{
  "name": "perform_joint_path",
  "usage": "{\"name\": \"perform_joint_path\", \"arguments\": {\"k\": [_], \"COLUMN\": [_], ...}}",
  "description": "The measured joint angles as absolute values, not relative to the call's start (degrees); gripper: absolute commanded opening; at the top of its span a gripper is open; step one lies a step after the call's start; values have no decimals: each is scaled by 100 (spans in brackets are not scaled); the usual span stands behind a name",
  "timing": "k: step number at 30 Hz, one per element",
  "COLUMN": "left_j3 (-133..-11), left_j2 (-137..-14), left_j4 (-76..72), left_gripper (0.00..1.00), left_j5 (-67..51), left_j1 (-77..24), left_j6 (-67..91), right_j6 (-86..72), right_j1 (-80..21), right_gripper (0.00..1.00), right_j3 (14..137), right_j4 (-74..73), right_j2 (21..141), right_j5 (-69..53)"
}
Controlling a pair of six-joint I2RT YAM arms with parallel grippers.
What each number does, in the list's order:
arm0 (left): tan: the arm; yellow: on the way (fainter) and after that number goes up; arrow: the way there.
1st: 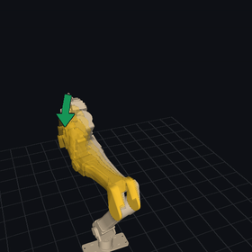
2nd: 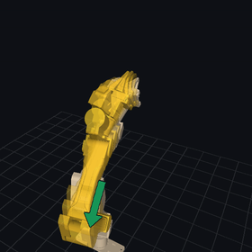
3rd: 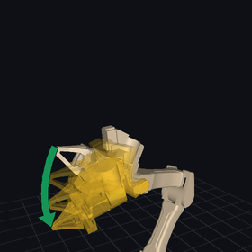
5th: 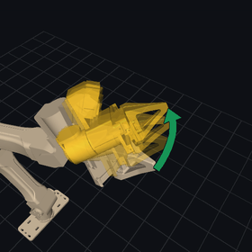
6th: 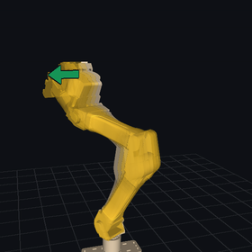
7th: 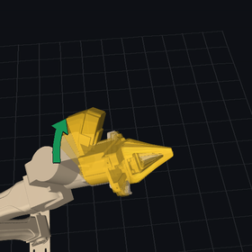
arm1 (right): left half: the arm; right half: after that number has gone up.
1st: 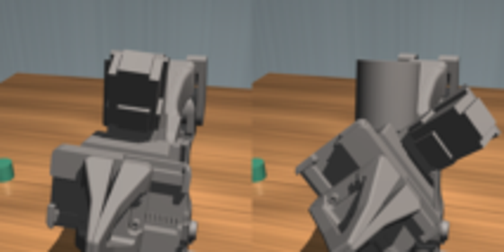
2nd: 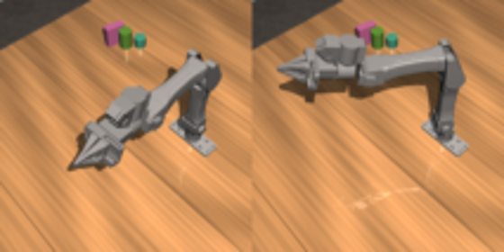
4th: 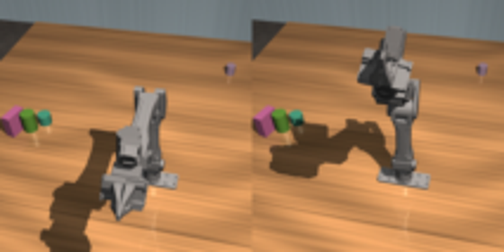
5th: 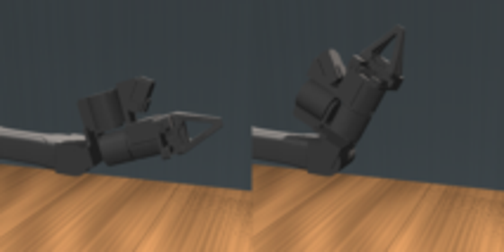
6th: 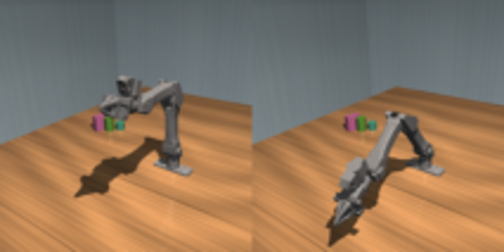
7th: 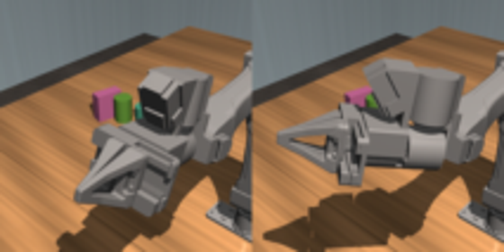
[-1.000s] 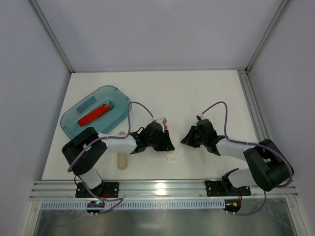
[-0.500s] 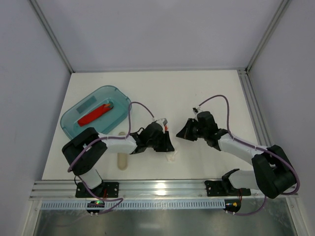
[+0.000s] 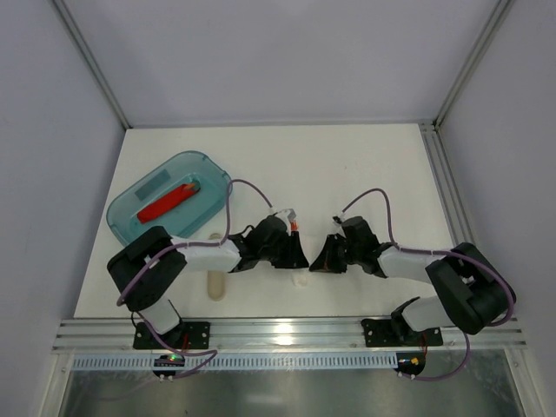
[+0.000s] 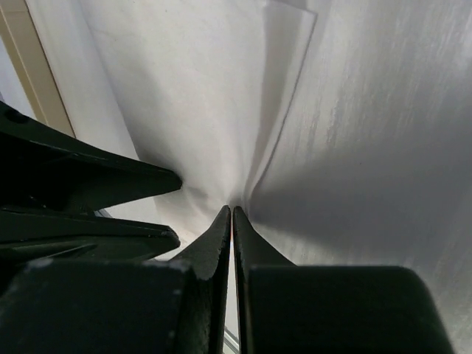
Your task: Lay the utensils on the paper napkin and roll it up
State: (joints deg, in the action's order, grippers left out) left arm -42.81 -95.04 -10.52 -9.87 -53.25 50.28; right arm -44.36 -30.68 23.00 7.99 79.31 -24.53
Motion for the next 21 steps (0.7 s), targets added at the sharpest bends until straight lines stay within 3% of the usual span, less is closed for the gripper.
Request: {"name": "perform_joint_path", "arguments": {"k": [7, 21], "left_j3": [-4285, -3269], "left_j2": [-8954, -8875], "left_j4": [-816, -1481], "left_gripper": [42, 31], "left_j5": [-974, -1278], "left_j1": [-5325, -5577], "left_j6": [5006, 5319], "right_j6": [-4705, -5188], "right_j1": [-3308, -3918], "right_gripper": [4, 4], "right_j3": [2053, 1999], "right_j4": [1216, 1374], "right_j2": [7940, 7867], "right_j5": [-2390, -1848]}}
